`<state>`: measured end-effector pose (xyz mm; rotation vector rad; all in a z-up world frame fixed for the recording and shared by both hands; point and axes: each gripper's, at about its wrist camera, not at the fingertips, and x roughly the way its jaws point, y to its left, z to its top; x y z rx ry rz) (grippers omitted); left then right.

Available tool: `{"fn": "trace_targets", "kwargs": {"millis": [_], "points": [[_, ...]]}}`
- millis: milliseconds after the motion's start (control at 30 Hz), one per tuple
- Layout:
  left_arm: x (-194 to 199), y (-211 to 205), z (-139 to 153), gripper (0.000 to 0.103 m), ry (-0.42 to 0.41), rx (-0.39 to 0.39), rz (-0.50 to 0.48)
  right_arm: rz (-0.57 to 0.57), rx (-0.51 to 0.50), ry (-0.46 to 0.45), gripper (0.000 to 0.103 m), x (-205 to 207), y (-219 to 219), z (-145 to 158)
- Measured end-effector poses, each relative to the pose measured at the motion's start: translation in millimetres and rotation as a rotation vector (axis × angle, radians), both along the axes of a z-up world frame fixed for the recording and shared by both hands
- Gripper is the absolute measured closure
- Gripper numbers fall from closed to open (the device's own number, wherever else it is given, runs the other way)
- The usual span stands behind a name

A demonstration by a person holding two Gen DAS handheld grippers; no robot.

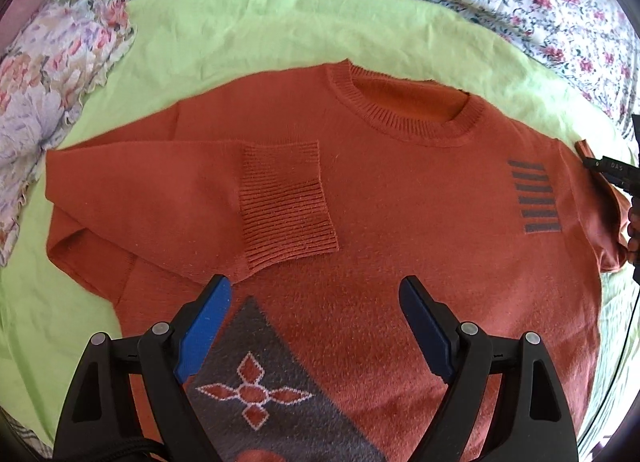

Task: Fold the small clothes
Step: 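Grasp the sleeve cuff with the right gripper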

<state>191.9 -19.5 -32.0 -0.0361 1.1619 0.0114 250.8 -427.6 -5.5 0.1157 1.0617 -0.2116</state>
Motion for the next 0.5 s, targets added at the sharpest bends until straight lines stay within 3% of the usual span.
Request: {"fn": "trace_targets", "kwargs": {"millis": [67,133,167,333,500], "points": [[2,0,-3,0.017,0.006,-0.003,0.003,-0.002,0.003,0.015,0.059,4,-6,-5],[2,0,-4,0.017,0.006,-0.009,0.003,-0.016,0.026,0.003,0.080,4,-12,-3],[2,1,-3,0.017,0.002,-0.010,0.003,-0.024,0.045,-0.016,0.096,2,-13,3],[-4,9,1,0.017,-0.007,-0.022,0.005,0.039,0.129,-0.110,0.096,-17,17,36],[-19,35,9,0.017,-0.018,-0.054,0.036,0.176,0.260,-0.180,0.096,-43,92,63]]}}
